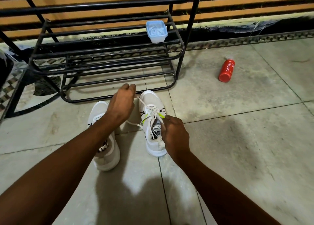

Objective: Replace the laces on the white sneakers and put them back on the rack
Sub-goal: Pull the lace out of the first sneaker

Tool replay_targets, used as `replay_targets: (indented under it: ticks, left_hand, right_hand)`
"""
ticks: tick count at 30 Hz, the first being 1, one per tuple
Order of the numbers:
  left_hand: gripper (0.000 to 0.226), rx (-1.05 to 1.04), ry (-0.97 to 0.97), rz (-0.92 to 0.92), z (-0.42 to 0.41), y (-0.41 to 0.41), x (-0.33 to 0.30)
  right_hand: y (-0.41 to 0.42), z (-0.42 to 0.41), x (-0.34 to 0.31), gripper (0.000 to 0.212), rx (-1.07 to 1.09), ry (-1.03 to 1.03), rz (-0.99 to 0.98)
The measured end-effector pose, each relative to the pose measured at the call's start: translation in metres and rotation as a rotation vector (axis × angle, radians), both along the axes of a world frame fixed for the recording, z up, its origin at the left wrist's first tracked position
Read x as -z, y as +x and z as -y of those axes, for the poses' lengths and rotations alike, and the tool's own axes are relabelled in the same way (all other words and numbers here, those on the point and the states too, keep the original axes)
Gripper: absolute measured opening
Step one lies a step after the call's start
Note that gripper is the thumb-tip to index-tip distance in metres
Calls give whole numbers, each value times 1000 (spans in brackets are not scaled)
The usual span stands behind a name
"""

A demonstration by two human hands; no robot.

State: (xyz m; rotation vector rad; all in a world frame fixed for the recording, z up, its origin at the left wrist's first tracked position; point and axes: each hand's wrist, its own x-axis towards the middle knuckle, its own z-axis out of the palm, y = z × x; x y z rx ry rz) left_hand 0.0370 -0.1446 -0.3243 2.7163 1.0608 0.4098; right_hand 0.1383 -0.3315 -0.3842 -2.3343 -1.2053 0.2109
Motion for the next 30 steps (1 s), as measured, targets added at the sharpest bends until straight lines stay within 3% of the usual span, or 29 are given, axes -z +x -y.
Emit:
replay_targets:
  ticks: [4,7,9,11,13,15,17,20,26,30]
  left_hand:
    - [32,-113,11,75,1,-4,7]
    - [30,-191,-93,246,4,-6,21]
    - [23,-244,-402,492,8,-2,20]
    - [19,-265,-861,757,21,5,9]
    - [17,-219,-1121,860,30,9,0]
    - [12,-63,-996,654,32,9,-3]
    - [6,69,-770,290,30,8,2]
    - [19,93,-525,-44,28,9,8]
    - [11,159,-406,-63,29,15,7]
    - [13,237,-497,-101,25,15,15]
  right_hand:
    - [-3,-2,-5,28,-9,-42,-56]
    - [-2,-3,-5,24,3,-52,-54]
    - [-1,-3,-6,23,10,-77,-42]
    - [0,-4,-6,23,12,-76,-37]
    - [-1,-4,-6,22,17,-60,-38]
    - [-2,-3,-5,23,21,-55,-26]
    - [-3,-2,-5,24,24,-59,-16]
    - [-2,-2,-4,24,28,-61,0]
    - [-4,-5,-2,19,29,-23,72]
    - [-5,-5,1,10,40,-21,130]
